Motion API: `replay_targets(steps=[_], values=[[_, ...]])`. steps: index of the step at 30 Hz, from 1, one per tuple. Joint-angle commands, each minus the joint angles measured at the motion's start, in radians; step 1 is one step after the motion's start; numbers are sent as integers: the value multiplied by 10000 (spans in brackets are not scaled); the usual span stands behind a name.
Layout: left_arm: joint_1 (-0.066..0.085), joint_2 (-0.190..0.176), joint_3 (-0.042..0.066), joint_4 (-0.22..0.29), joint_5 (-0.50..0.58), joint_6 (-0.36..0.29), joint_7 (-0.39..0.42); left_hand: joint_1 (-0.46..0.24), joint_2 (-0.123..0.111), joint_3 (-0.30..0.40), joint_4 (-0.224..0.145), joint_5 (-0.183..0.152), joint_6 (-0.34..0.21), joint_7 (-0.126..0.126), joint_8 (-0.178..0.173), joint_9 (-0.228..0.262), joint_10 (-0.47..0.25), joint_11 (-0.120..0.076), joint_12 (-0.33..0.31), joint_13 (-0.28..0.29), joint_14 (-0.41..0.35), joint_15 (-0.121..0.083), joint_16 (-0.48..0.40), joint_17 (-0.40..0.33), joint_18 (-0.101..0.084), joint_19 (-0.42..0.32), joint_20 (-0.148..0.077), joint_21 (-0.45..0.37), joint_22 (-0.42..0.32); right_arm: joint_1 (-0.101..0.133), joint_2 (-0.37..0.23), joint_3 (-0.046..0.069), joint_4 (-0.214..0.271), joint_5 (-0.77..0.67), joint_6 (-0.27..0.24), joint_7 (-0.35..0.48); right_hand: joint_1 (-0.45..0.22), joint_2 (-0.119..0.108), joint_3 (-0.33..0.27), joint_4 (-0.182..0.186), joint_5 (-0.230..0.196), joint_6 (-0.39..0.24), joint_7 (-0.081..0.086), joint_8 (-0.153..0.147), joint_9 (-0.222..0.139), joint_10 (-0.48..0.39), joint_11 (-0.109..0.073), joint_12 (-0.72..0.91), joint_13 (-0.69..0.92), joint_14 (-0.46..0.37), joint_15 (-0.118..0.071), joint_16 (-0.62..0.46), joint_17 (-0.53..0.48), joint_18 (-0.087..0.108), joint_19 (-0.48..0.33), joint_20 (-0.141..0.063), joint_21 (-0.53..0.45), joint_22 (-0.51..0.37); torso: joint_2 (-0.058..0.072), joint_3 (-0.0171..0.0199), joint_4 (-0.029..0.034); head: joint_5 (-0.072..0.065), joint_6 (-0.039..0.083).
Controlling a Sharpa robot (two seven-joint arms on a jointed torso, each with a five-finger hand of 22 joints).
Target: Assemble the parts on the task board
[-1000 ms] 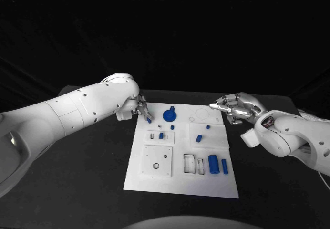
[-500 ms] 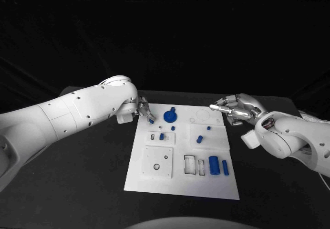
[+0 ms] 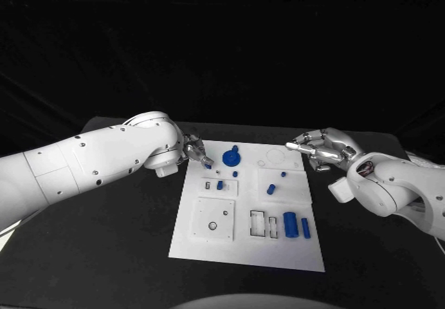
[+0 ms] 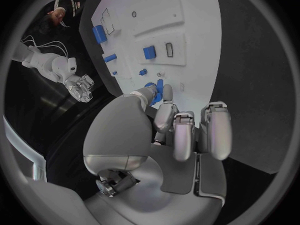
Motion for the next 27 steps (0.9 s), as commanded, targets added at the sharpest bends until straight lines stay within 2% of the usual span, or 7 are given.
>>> replay_targets(steps=[1,4,7,14,19,27], values=[[-114,-180,-12,338,-399,-649,185,37,-107,1431,-1368,53,63,-49,44,2,52,-7,32,11,1031,3,30,2634,-22,698,0,38,1582,-8,-5,1,24,6,133,90,1,90,-45,-11,6,81,15,-67,12,967,-145,3462,3416,1044,39,40,2630,46,-99,-4,-43,-9,1,-4,1,15,-8],[-241,-391,-16,649,-559,-769,159,24,-128,1463,-1379,56,75,-50,48,1,63,-9,39,18,1031,2,30,2634,-26,703,-1,52,1597,-8,-10,0,25,7,134,92,1,90,-45,-11,6,81,15,-67,12,967,-145,3462,3416,1044,39,40,2630,46,-99,-4,-43,-9,8,-17,3,26,-32],[-370,-540,-19,881,-661,-848,135,18,-137,1478,-1385,57,80,-51,49,1,69,-9,44,23,1031,2,30,2634,-27,705,-2,57,1602,-8,-8,0,25,7,134,94,1,90,-45,-11,6,81,15,-67,12,967,-145,3462,3416,1044,39,40,2630,46,-99,-4,-43,-9,9,-9,-12,65,-44],[-593,-627,-42,1146,-793,-873,105,18,-137,1478,-1385,57,80,-51,49,1,69,-9,44,23,1031,2,30,2634,-27,705,-2,57,1602,-8,17,0,1,8,138,108,1,90,-45,-11,6,81,15,-67,12,967,-145,3462,3416,1044,39,40,2630,46,-99,-4,-43,-9,23,-20,-30,93,-60],[-685,-631,-67,1224,-844,-780,65,5,-153,1510,-1395,59,91,-53,52,0,79,-11,49,29,1031,0,30,2634,-28,706,-3,58,1604,-9,27,0,-10,8,138,116,1,90,-45,-11,6,81,15,-67,12,967,-145,3462,3416,1044,39,40,2630,46,-99,-4,-43,-9,20,-15,-31,81,-82],[-732,-648,-80,1275,-928,-511,-54,-3,-163,1529,-1401,59,98,-54,54,0,85,-12,52,32,1031,-2,30,2634,-28,706,-4,58,1605,-10,28,0,-10,8,139,124,1,90,-45,-11,6,81,15,-67,12,967,-145,3462,3416,1044,39,40,2630,46,-99,-4,-43,-9,24,-9,-32,80,-107]])
